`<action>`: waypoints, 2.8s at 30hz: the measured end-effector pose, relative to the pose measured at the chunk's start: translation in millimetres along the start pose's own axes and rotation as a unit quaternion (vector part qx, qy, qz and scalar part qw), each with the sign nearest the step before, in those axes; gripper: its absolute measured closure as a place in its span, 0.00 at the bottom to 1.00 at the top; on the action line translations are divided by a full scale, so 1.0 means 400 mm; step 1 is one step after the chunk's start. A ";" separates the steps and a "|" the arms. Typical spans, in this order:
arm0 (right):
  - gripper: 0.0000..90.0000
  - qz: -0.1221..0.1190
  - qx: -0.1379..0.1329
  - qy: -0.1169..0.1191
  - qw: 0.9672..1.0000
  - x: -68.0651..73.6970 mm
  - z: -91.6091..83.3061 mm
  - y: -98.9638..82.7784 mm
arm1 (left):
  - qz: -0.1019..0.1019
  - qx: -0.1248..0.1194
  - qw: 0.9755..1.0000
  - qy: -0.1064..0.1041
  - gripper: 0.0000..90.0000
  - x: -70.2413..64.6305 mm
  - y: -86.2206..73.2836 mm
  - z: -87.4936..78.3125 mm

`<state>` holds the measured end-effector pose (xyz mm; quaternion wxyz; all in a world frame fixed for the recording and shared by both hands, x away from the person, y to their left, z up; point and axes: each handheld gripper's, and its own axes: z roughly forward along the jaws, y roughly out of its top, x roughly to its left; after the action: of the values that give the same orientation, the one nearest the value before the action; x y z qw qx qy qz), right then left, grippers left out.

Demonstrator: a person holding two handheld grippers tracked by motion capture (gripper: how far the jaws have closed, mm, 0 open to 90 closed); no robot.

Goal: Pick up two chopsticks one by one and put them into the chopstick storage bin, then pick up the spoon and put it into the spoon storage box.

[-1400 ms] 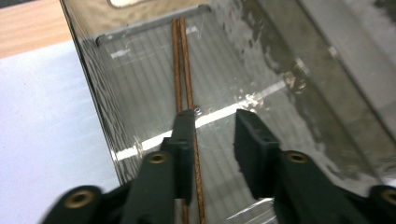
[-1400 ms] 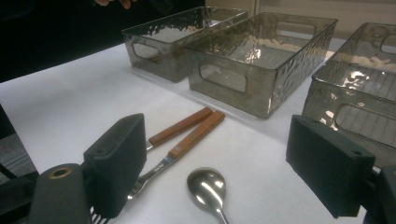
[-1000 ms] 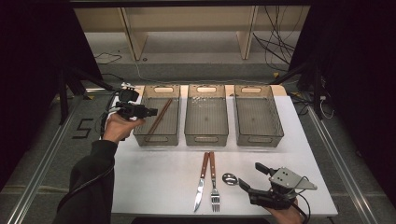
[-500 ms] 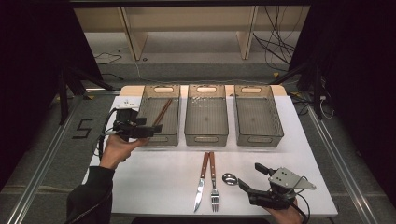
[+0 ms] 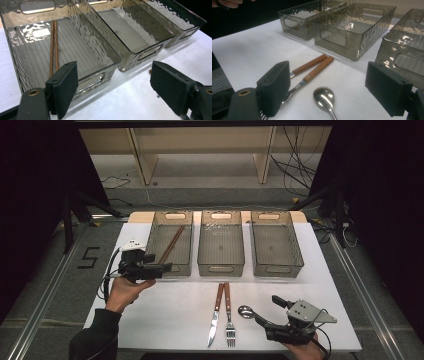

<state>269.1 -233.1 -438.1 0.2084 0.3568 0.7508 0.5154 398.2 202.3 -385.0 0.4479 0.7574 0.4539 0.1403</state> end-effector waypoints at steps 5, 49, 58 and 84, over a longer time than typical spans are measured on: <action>0.23 0.001 0.005 -0.001 1.000 -0.002 0.002 -0.001 | 0.007 -0.003 1.000 -0.003 0.24 -0.019 -0.020 -0.002; 0.22 -0.072 0.241 0.033 0.967 -0.060 0.074 0.052 | -0.015 -0.081 0.996 -0.025 0.21 -0.034 -0.210 -0.062; 0.23 -0.084 0.285 0.033 0.954 -0.061 0.091 0.049 | -0.002 -0.073 0.997 -0.014 0.21 -0.046 -0.230 -0.062; 0.59 -0.089 0.410 0.034 0.907 -0.067 0.147 0.021 | 0.020 -0.085 0.996 -0.014 0.20 -0.072 -0.247 -0.066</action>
<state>329.4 -214.9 -454.2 0.0626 0.3247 0.9312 0.1532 310.5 211.8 -444.5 0.5141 0.7277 0.4184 0.1763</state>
